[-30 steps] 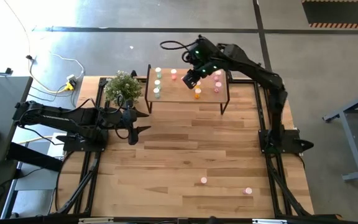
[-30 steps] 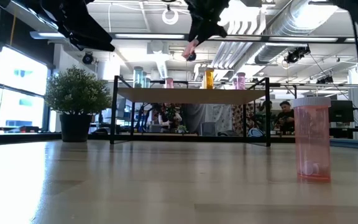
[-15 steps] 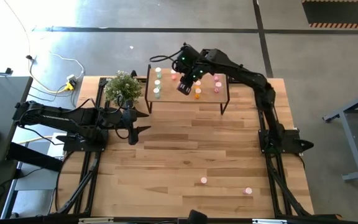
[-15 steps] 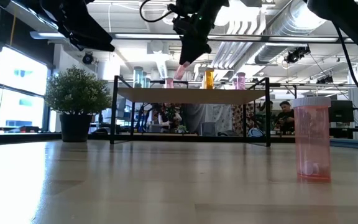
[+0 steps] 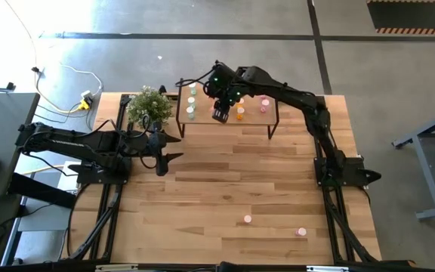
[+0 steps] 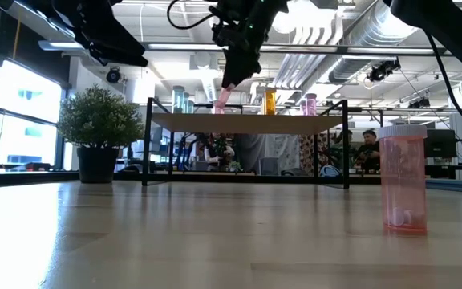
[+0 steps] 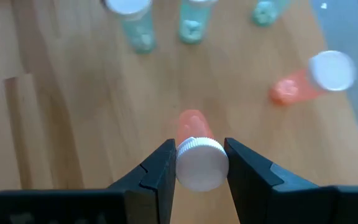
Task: Pick and place medicine bottles onto shelf by color
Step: Put the top pink pill bottle on the shelf aligned with the other pink pill bottle
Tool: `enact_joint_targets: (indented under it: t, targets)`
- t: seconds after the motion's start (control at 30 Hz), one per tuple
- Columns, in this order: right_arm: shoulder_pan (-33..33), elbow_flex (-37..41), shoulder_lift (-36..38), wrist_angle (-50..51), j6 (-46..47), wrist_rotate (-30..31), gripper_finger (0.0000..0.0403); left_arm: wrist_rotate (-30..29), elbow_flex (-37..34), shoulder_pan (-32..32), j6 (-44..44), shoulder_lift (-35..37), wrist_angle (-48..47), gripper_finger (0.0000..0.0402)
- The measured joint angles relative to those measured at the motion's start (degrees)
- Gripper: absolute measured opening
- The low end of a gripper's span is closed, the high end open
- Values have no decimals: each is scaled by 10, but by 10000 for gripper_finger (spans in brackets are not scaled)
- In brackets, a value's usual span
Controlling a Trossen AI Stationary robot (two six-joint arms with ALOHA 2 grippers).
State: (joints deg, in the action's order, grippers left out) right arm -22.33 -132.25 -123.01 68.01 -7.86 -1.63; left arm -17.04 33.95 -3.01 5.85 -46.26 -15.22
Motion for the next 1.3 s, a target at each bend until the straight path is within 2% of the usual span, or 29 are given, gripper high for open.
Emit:
enact_joint_targets:
  t: [0.53,0.67,0.9,1.3]
  targets:
    - [2,0,-11,37,4,-1,114,0,0,0,0,0,0,241]
    - [3,0,-11,51,5,21,114,0,0,0,0,0,0,241]
    - [3,0,-11,62,4,25,114,0,0,0,0,0,0,241]
    - [3,0,-11,49,4,25,114,0,0,0,0,0,0,241]
